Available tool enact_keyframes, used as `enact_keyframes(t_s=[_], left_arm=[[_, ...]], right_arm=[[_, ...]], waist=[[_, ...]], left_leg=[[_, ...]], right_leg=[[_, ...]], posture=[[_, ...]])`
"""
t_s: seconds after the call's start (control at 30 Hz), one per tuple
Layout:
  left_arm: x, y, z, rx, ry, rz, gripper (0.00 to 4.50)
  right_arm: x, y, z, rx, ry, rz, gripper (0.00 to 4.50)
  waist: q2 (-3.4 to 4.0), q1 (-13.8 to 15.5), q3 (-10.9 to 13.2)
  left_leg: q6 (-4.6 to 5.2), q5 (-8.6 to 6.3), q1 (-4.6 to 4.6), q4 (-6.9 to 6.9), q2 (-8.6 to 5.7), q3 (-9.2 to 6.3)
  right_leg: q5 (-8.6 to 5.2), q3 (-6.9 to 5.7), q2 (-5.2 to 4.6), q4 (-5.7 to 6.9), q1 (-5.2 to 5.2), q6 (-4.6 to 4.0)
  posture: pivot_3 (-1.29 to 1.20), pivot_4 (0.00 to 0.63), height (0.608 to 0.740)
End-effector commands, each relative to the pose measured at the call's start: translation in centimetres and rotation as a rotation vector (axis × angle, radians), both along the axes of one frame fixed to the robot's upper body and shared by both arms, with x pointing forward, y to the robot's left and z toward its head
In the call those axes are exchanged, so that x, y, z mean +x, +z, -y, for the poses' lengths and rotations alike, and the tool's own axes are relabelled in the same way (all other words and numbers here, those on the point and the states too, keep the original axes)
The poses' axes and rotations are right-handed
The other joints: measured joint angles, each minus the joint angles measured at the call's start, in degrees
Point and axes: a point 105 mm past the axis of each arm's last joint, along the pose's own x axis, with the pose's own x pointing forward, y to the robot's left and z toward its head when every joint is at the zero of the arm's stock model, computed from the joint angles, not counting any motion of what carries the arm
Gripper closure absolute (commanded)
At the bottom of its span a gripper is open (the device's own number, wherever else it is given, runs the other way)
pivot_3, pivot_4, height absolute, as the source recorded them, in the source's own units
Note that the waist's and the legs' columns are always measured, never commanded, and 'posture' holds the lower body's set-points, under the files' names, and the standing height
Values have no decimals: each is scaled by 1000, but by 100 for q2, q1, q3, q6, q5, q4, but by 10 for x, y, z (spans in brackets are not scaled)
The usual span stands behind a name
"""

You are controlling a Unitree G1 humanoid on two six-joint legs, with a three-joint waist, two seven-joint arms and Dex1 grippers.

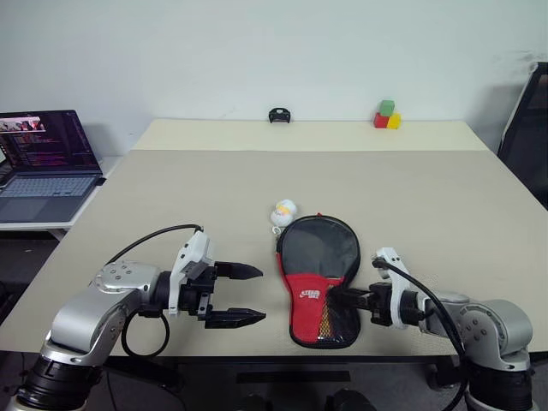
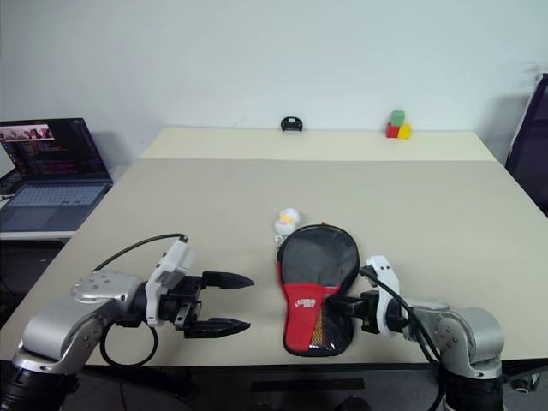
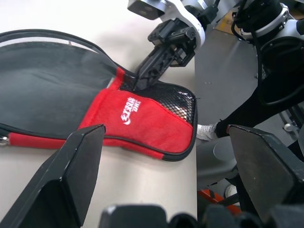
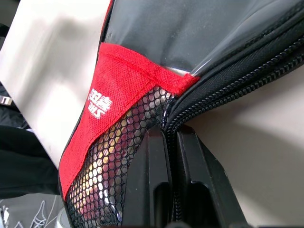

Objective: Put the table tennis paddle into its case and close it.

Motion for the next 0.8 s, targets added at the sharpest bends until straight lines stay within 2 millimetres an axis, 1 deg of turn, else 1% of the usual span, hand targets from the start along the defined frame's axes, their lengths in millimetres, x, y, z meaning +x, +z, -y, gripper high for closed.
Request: enact_keyframes(t_s=[0.03,0.2,0.4,0.47,0.5,0.67,0.8], left_arm=[[-4,7,3,4,-33,30,0],[-3,7,3,5,-32,30,0],[-2,7,5,4,-33,35,0],[-3,6,5,4,-32,35,0],[-3,6,5,4,-32,35,0],[-4,5,5,3,-26,35,0],[-4,3,5,3,-20,35,0]], right_arm=[[-10,2,-1,5,31,-4,4494],[-14,0,0,4,22,-14,4494],[-10,-4,0,-9,-8,-17,4494],[-10,-6,3,-22,-32,-22,3886],[-9,-8,7,-34,-58,-24,3723],[-8,-8,23,-48,-140,-19,2091],[-7,0,38,-42,-202,16,871]], waist=[[0,0,0],[0,1,0],[0,0,0],[0,0,0],[0,0,0],[-1,4,-2],[-3,36,-3]], left_leg=[[0,0,0,0,0,0],[0,0,0,0,0,-1],[0,0,1,0,0,-1],[1,0,1,0,0,-1],[1,0,1,0,0,-1],[1,0,8,0,1,-4],[3,-2,56,-3,0,-26]], right_leg=[[0,0,0,-1,0,0],[0,-1,0,-2,2,0],[0,-1,1,-2,2,0],[0,-1,1,-2,2,0],[0,-1,1,-2,2,0],[0,-3,1,-4,14,0],[3,-24,0,-50,89,4]], posture=[[0,150,740],[0,150,740],[0,150,740],[0,150,740],[0,150,740],[0,150,740],[0,150,740]])
